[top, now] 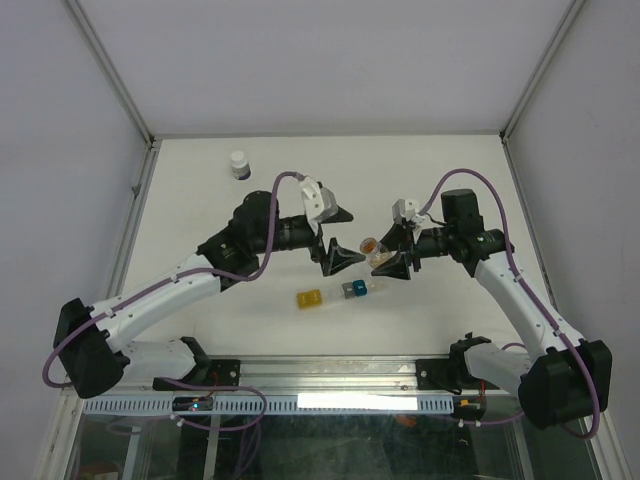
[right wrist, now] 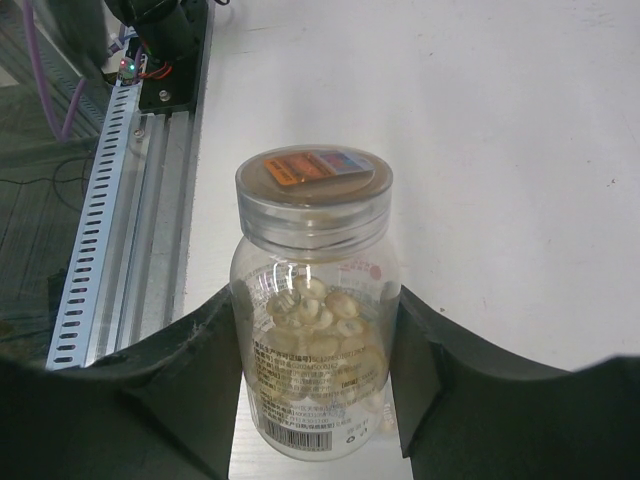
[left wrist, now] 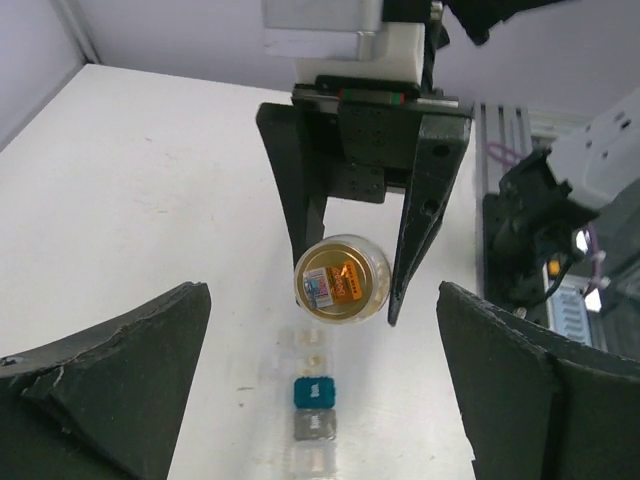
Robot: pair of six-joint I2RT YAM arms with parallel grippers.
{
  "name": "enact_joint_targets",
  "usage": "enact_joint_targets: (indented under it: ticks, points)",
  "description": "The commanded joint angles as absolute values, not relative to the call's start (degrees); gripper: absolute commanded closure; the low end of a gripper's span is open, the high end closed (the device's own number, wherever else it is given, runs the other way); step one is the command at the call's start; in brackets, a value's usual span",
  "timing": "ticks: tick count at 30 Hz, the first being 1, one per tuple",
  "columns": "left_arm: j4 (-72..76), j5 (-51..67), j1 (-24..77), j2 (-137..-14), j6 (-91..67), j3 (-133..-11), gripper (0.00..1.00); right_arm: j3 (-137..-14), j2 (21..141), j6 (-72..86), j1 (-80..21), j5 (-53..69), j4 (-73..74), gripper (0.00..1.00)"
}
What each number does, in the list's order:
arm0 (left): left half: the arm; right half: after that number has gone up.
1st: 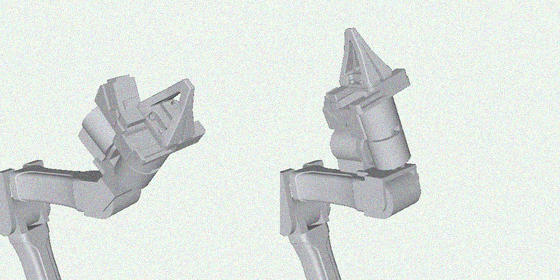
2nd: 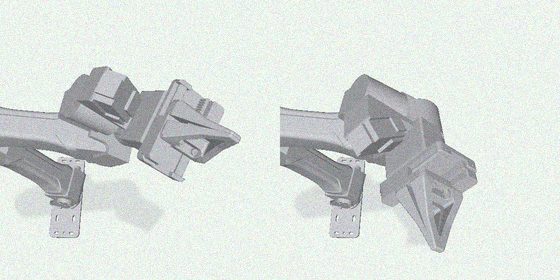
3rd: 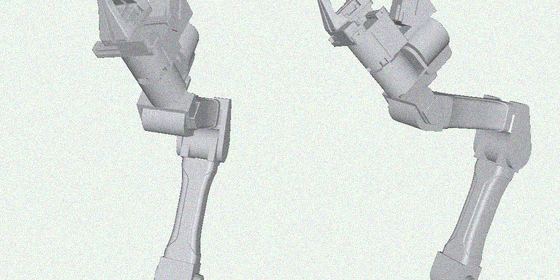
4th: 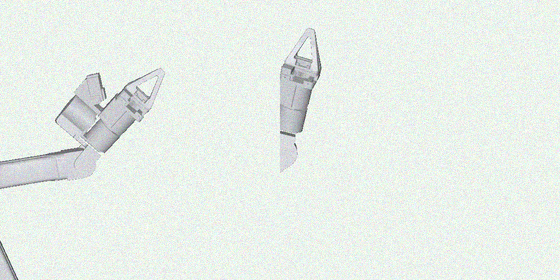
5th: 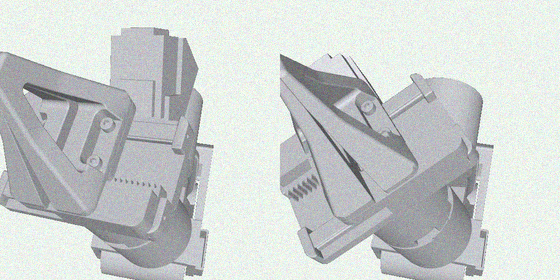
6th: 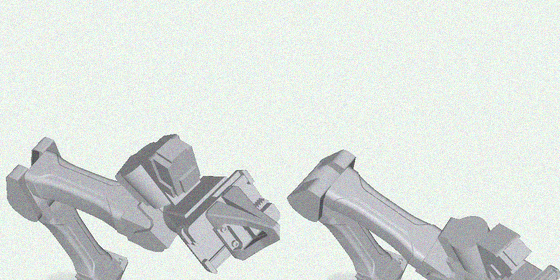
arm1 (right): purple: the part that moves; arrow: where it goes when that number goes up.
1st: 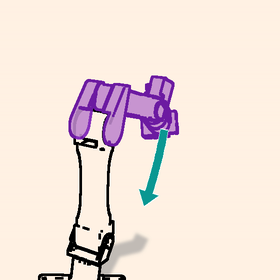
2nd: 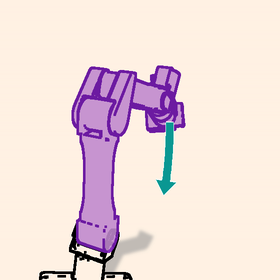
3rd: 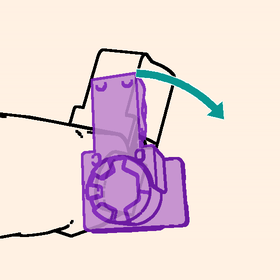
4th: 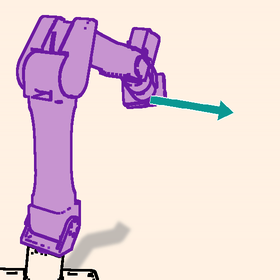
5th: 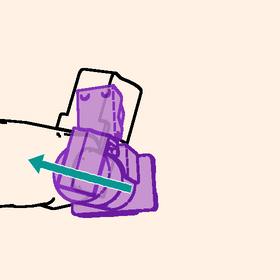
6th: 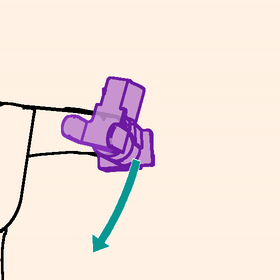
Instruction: Sort the pills into containers
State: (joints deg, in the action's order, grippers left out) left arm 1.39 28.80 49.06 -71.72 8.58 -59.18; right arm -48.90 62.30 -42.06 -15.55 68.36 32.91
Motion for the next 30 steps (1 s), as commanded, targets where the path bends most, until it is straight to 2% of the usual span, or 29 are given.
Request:
enact_joint_targets:
  ticks: [1,4,6,9,13,16,30]
  points:
    - [16.6,19.9,48.9,-66.0,-16.0,-54.0,0.01,-50.1,61.3,-41.7,-15.4,69.5,30.8,1.0]
    - [14.7,15.4,49.1,-65.6,-27.5,-53.0,0.08,-50.1,61.5,-41.7,-15.4,69.5,30.8,1.0]
    - [8.7,9.4,51.2,-65.9,-29.3,-54.6,0.15,-50.1,61.5,-41.7,-15.4,69.6,30.9,1.0]
    - [-0.3,-4.7,57.6,-67.8,-26.0,-60.0,0.15,-50.2,61.4,-41.7,-15.4,69.5,30.9,1.0]
    - [-6.6,-9.2,60.8,-71.7,-24.7,-65.5,0.18,-50.2,61.4,-41.7,-15.4,69.5,30.9,1.0]
    - [-8.9,-10.5,61.9,-74.2,-24.1,-67.9,0.2,-50.2,61.3,-41.7,-15.4,69.6,30.9,1.0]
    - [-11.7,-5.1,62.2,-78.5,-22.4,-71.6,0.42,-50.1,61.3,-41.7,-15.4,69.6,30.9,1.0]
